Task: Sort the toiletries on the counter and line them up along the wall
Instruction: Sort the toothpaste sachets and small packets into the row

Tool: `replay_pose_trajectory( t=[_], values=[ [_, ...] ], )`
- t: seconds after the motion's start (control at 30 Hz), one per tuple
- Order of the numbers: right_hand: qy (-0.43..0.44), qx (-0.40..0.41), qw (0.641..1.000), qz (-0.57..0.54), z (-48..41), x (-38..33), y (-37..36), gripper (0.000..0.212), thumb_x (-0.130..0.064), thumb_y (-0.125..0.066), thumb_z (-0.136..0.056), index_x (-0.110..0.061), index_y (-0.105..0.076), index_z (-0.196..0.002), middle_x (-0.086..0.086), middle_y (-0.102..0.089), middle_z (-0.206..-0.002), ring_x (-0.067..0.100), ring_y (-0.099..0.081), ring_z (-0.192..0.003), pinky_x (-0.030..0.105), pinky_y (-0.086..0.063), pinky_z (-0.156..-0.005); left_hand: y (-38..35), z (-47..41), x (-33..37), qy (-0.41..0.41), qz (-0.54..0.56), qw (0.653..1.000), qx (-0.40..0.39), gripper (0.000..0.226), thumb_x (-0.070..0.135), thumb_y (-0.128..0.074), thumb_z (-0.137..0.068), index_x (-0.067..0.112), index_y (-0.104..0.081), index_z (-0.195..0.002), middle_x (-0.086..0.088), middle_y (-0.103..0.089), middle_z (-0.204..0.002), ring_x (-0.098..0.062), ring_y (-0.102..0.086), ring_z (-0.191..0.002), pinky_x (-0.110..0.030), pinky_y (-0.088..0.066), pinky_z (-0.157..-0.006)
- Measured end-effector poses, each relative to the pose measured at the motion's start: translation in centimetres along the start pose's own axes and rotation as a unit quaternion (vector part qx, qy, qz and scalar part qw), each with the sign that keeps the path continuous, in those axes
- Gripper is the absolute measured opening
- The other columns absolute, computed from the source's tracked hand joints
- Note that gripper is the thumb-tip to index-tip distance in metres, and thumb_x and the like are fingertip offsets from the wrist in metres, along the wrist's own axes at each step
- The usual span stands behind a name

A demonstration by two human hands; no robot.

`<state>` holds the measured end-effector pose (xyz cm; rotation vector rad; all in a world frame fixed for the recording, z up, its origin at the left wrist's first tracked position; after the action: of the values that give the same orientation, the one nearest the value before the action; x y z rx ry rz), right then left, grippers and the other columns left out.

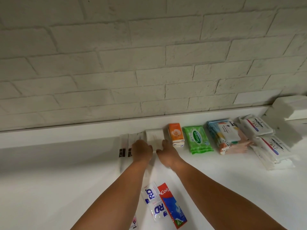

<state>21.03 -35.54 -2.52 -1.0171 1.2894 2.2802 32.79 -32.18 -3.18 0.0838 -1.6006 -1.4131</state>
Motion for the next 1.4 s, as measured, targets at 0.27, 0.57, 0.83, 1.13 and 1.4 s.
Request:
replay_pose_trajectory(
  t=[0.27, 0.57, 0.83, 1.13, 1.4],
  values=[
    [0.018, -0.005, 0.999, 0.029, 0.1, 0.0, 0.4, 0.046, -0.018, -0.049, -0.092, -0.004, -0.039, -0.135, 0.015, -0.040, -0.141, 0.030, -0.043, -0.131, 0.039, -0.042, -0.105, 0.7, 0.1, 0.4, -0.006, -0.004, 1.000, -0.007, 0.025, 0.021, -0.059, -0.093, 0.000, -0.071, -0.090, -0.010, -0.071, -0.086, -0.025, -0.068, -0.082, -0.026, -0.041, -0.063],
    [0.136, 0.047, 0.980, 0.141, 8.0, -1.0, -0.3, 0.046, -0.021, -0.049, -0.097, -0.006, -0.044, -0.140, 0.014, -0.039, -0.151, 0.028, -0.040, -0.136, 0.033, -0.035, -0.110, 5.1, 5.0, -1.0, -0.130, -0.011, 0.991, 0.004, 0.021, 0.020, -0.055, -0.092, 0.014, -0.075, -0.095, -0.001, -0.075, -0.096, -0.020, -0.065, -0.086, -0.021, -0.038, -0.071],
    [0.176, 0.032, 0.979, 0.094, 16.5, -0.5, -4.0, 0.037, -0.028, -0.058, -0.094, -0.021, -0.060, -0.130, -0.005, -0.060, -0.134, 0.011, -0.059, -0.114, 0.014, -0.038, -0.096, 9.6, 12.5, -8.1, -0.188, 0.068, 0.980, -0.002, 0.015, 0.019, -0.066, -0.094, 0.017, -0.075, -0.105, 0.008, -0.073, -0.098, 0.004, -0.060, -0.072, -0.005, -0.045, -0.070],
    [0.165, -0.091, 0.956, 0.226, 23.6, 1.7, -12.4, 0.057, -0.043, -0.071, -0.082, -0.027, -0.055, -0.134, -0.007, -0.053, -0.138, 0.014, -0.047, -0.124, 0.028, -0.038, -0.106, 12.2, 20.4, -17.3, -0.191, 0.019, 0.975, -0.113, 0.012, 0.020, -0.070, -0.090, 0.023, -0.074, -0.101, 0.014, -0.069, -0.094, -0.001, -0.064, -0.079, -0.002, -0.040, -0.069],
    [0.171, -0.074, 0.936, 0.298, 27.5, 3.0, -14.4, 0.044, -0.045, -0.070, -0.081, -0.031, -0.061, -0.121, -0.003, -0.056, -0.113, 0.017, -0.047, -0.106, 0.034, -0.045, -0.086, 11.2, 25.0, -22.6, -0.259, -0.041, 0.944, -0.201, 0.023, 0.028, -0.073, -0.089, 0.022, -0.070, -0.111, 0.007, -0.066, -0.097, -0.007, -0.060, -0.085, -0.027, -0.053, -0.081]
  ],
)
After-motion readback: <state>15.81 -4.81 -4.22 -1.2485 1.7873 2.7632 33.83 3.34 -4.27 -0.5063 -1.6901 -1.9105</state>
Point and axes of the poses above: each hand's wrist, its own z-axis away from the middle knuckle, its own y-axis out of the back of the hand, x = y × z, the point moved 1 cm from there along -z, towards the middle knuckle
